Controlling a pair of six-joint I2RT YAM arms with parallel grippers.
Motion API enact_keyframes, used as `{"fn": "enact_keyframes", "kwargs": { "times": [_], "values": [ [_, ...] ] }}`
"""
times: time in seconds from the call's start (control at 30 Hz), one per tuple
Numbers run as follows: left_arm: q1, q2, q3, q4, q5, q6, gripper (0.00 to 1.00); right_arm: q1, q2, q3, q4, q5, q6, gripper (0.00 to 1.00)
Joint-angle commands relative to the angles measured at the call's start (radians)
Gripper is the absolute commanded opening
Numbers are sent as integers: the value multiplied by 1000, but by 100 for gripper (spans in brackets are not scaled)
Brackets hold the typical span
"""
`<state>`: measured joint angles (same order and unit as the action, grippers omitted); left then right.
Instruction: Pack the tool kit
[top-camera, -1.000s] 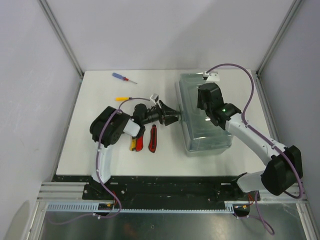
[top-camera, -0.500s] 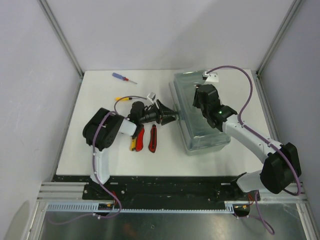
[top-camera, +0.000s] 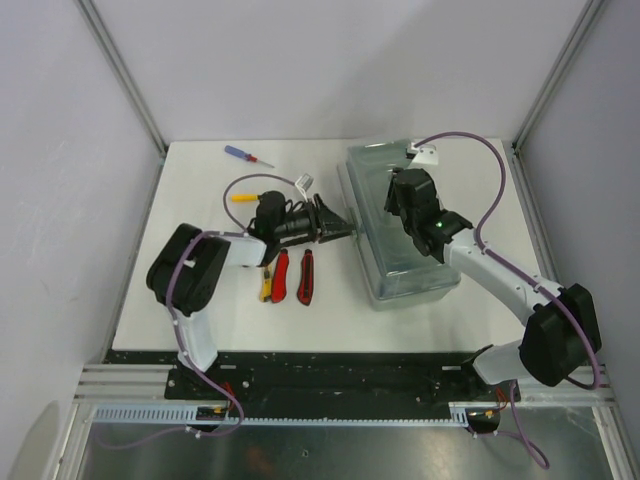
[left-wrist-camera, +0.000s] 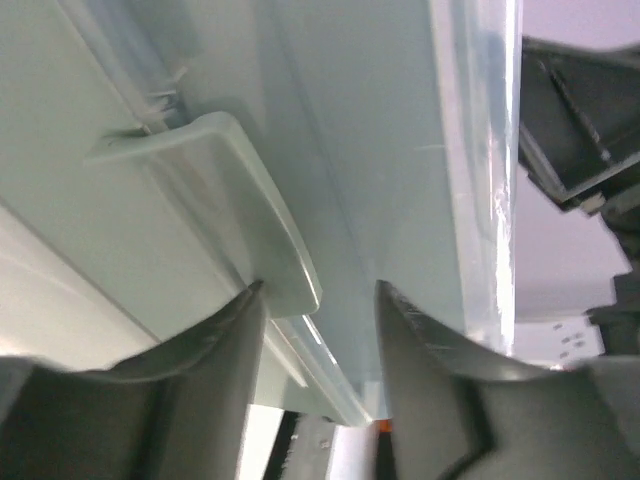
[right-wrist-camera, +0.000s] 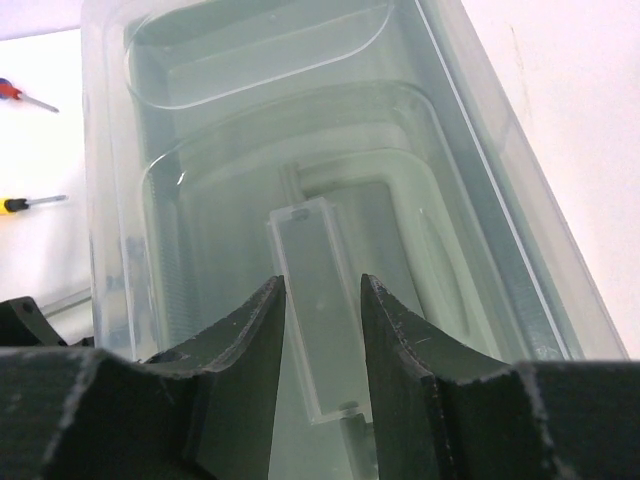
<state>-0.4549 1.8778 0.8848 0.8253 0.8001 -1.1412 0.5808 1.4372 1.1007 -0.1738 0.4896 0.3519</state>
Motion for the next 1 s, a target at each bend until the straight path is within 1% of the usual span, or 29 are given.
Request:
{"fn": "enact_keyframes", "kwargs": {
  "times": [0.0, 0.03, 0.07, 0.13, 0.2, 0.3, 0.37, 0.43, 0.5, 0.6, 0.77, 0.97],
  "values": [
    [-30, -33, 26, 5, 27, 53, 67, 52, 211, -160, -415, -290, 133, 40],
    [-28, -30, 13, 13, 22, 53, 78, 52, 212, -160, -412, -293, 134, 40],
    [-26, -30, 0, 28, 15, 52, 85, 52, 214, -160, -410, -297, 135, 40],
    [-20, -29, -23, 58, 3, 42, 95, 54, 219, -160, -405, -304, 140, 41],
    [-10, -21, -52, 118, -6, 11, 98, 54, 221, -160, -401, -307, 141, 41],
    [9, 5, -101, 265, -24, -67, 99, 52, 226, -160, -393, -314, 143, 41],
    [18, 39, -128, 404, -38, -138, 99, 52, 228, -162, -388, -319, 144, 41],
    [24, 80, -134, 527, -58, -205, 100, 52, 233, -161, -384, -325, 143, 41],
    [31, 120, -121, 602, -78, -248, 100, 51, 239, -161, -381, -330, 141, 41],
    [55, 162, -99, 648, -105, -278, 99, 48, 239, -163, -377, -337, 140, 41],
    [64, 228, -37, 669, -130, -317, 99, 37, 235, -173, -374, -347, 135, 41],
    [64, 302, 56, 694, -123, -386, 99, 26, 229, -186, -369, -354, 128, 41]
  ]
}}
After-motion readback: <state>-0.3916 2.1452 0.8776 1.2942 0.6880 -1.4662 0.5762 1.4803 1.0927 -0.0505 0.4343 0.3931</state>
